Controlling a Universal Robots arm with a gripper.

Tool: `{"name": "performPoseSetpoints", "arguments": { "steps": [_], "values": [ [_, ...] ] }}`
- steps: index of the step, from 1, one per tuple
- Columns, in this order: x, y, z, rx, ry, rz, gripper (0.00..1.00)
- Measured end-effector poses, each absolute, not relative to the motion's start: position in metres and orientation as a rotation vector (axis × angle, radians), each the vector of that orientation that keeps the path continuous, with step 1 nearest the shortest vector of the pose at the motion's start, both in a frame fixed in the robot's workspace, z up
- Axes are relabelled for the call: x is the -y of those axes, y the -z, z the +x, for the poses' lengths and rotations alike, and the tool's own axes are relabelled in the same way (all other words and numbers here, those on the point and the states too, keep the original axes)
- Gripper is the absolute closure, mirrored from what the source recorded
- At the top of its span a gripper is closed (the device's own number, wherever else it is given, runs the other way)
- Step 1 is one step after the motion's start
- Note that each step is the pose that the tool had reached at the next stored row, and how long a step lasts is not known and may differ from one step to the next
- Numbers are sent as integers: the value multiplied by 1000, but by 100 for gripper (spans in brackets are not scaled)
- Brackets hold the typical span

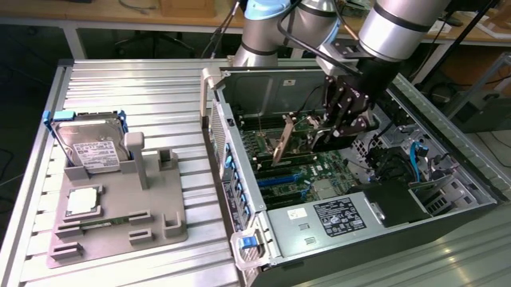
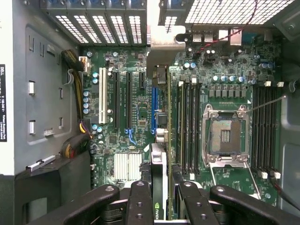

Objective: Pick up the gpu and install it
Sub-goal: 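Insert the gpu into the slot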

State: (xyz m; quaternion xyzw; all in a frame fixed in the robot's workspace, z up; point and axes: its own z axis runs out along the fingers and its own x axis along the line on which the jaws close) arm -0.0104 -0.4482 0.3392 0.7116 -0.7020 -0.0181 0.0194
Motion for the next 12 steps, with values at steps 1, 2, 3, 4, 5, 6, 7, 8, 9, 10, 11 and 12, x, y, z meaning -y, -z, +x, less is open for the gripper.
{"name": "performPoseSetpoints", "arguments": {
  "steps": [1,2,3,4,5,6,7,8,9,10,11,12],
  "values": [
    [448,-339,-10,2179,56,2208,73],
    [448,-338,-10,2179,56,2208,73],
    [448,-338,-10,2179,56,2208,73],
    [448,-337,-10,2179,56,2208,73],
    [448,-337,-10,2179,56,2208,73],
    [448,-336,-10,2179,56,2208,73],
    [448,-336,-10,2179,56,2208,73],
    [448,-335,-10,2179,56,2208,73],
    [448,-335,-10,2179,56,2208,73],
    [448,-335,-10,2179,56,2208,73],
    [448,-334,-10,2179,56,2208,73],
    [448,-334,-10,2179,56,2208,73]
  ]
}}
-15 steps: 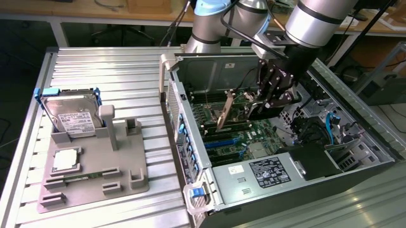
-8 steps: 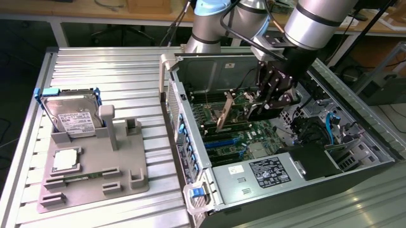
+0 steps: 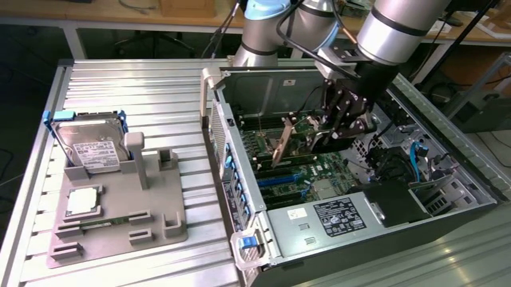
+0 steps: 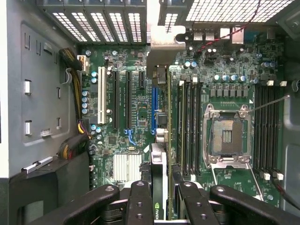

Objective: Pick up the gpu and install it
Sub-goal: 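Insert the gpu into the slot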

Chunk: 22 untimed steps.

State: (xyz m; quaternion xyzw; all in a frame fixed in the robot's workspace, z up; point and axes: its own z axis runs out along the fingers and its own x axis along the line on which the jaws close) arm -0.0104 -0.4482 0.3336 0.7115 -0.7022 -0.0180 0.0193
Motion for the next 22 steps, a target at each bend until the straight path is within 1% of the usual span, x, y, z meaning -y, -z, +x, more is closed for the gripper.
{"name": "performPoseSetpoints", "arguments": {
  "steps": [22],
  "values": [
    [448,-325,-10,2180,56,2208,73]
  ]
}}
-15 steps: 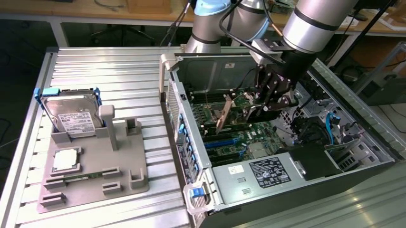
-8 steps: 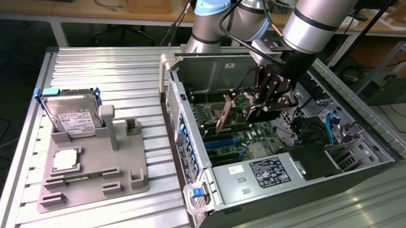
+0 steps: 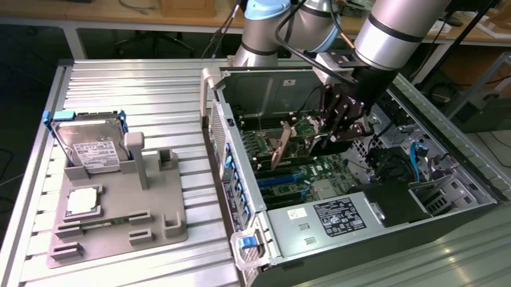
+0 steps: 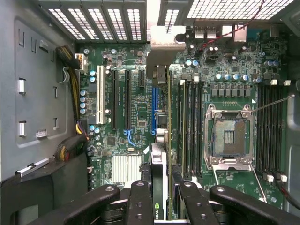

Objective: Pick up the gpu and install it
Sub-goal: 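Insert the gpu into the slot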

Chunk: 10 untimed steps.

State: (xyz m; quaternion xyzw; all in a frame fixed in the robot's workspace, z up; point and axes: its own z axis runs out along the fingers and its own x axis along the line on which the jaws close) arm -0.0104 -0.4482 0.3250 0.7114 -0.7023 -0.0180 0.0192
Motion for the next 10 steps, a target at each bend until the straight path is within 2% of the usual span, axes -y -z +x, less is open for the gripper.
{"name": "performPoseSetpoints", "arguments": {
  "steps": [10],
  "values": [
    [447,-316,-10,2180,56,2208,73]
  ]
}}
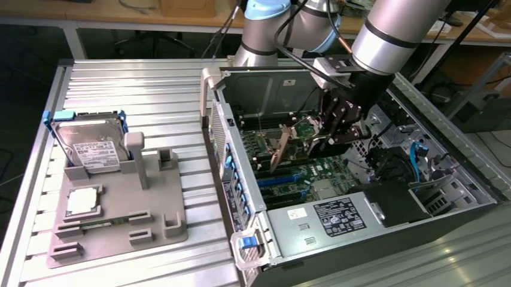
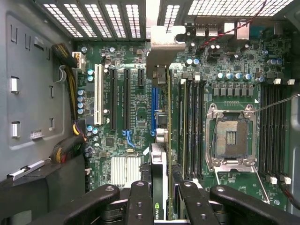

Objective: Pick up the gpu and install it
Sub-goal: 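Insert the gpu into the slot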

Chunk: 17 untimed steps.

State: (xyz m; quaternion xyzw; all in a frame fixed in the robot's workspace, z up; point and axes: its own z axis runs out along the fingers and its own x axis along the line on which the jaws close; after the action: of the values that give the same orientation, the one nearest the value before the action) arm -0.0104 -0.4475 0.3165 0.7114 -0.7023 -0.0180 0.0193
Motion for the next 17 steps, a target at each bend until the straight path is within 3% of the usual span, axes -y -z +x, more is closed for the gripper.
{"name": "performPoseSetpoints", "arguments": {
  "steps": [17],
  "values": [
    [447,-304,-10,2180,56,2208,73]
  ]
}}
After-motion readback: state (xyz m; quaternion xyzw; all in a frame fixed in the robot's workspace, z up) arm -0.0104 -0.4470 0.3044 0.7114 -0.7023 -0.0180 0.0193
